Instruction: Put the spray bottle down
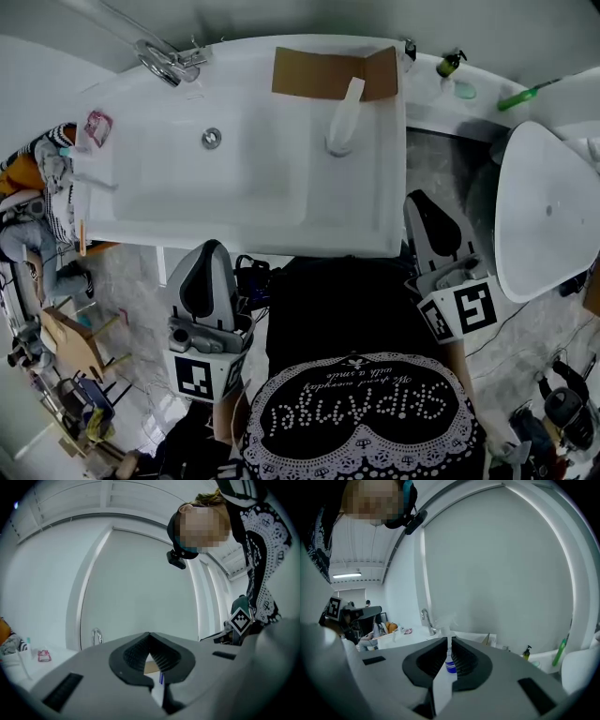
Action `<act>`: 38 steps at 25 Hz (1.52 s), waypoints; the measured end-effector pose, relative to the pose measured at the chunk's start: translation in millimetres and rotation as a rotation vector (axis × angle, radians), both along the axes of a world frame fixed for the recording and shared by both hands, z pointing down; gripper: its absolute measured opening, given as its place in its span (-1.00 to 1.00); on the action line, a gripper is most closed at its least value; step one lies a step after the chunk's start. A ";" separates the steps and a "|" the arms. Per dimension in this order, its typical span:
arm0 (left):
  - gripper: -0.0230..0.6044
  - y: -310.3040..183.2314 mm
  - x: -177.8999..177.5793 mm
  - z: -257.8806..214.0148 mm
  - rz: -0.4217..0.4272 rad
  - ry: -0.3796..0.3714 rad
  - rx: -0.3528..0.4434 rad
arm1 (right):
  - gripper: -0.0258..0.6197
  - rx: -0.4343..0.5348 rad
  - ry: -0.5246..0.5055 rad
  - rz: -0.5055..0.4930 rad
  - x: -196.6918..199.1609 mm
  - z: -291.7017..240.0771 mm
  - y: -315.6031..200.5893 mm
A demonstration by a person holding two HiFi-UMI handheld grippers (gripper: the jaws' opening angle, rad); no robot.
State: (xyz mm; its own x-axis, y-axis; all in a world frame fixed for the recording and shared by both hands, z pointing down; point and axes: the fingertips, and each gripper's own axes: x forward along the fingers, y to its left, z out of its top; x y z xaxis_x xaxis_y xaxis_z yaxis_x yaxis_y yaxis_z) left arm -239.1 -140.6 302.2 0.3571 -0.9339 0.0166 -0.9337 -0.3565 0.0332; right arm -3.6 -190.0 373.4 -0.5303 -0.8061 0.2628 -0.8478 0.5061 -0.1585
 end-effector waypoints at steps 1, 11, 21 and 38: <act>-0.91 2.8 0.1 2.5 0.003 0.001 -0.006 | -0.80 -0.001 0.001 0.003 1.1 0.1 0.0; -0.91 4.2 -3.1 6.5 -0.022 0.037 -0.007 | -0.80 -0.003 0.017 -0.003 1.5 0.9 1.4; -0.91 0.7 -8.6 3.7 -0.036 0.045 0.012 | -0.80 0.003 0.025 -0.011 -0.1 1.3 1.9; -0.91 -1.7 -5.6 3.9 -0.019 0.063 0.009 | -0.80 0.005 0.044 -0.040 -6.0 2.2 3.7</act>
State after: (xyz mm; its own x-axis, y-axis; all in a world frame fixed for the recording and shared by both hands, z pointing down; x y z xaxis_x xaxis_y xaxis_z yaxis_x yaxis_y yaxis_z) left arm -244.8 -142.3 306.0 0.3394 -0.9405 -0.0141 -0.9365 -0.3392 0.0891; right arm -9.6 -186.3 375.6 -0.5500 -0.7859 0.2825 -0.8331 0.5402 -0.1190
